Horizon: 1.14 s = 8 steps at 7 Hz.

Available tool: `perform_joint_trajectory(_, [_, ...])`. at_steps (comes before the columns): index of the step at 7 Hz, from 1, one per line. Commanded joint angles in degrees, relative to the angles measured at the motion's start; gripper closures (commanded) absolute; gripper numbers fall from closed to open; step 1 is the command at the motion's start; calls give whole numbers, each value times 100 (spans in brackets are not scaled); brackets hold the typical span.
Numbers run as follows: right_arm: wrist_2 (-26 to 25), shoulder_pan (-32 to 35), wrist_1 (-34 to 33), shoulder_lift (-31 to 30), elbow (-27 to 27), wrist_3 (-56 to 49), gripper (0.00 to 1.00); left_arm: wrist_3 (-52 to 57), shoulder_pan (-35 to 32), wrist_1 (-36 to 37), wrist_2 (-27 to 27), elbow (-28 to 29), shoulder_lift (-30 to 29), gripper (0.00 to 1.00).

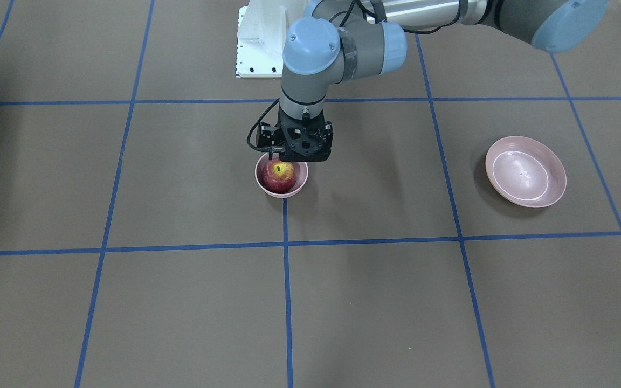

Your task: Move apple from plate to bowl

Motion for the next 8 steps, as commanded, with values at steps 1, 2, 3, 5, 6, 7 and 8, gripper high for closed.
perform_joint_trajectory(1, [-9, 0, -49, 28, -50, 91, 0, 1146, -414, 590, -122, -1548, 1323, 2])
perform_joint_trajectory(2, [-52, 9, -49, 11, -85, 457, 0, 1909, -938, 590, -366, -1893, 2078, 2])
perform_joint_trajectory(3, [-87, 130, -49, -16, -146, 574, 0, 2935, -1718, 590, -934, -1905, 2590, 2])
perform_joint_trajectory(5, [-79, 508, -14, -112, -340, 575, 0, 4825, -3160, 590, -1597, -1757, 3523, 2])
perform_joint_trajectory(6, [-79, 527, -5, -121, -349, 584, 0, 5992, -3750, 590, -1756, -1495, 3875, 2])
perform_joint_trajectory(7, [-79, 527, -5, -121, -367, 593, 0, 6883, -4304, 582, -1931, -1136, 4105, 2])
perform_joint_trajectory(8, [-70, 527, -5, -113, -358, 593, 0, 7300, -4936, 512, -1959, -697, 4342, 2])
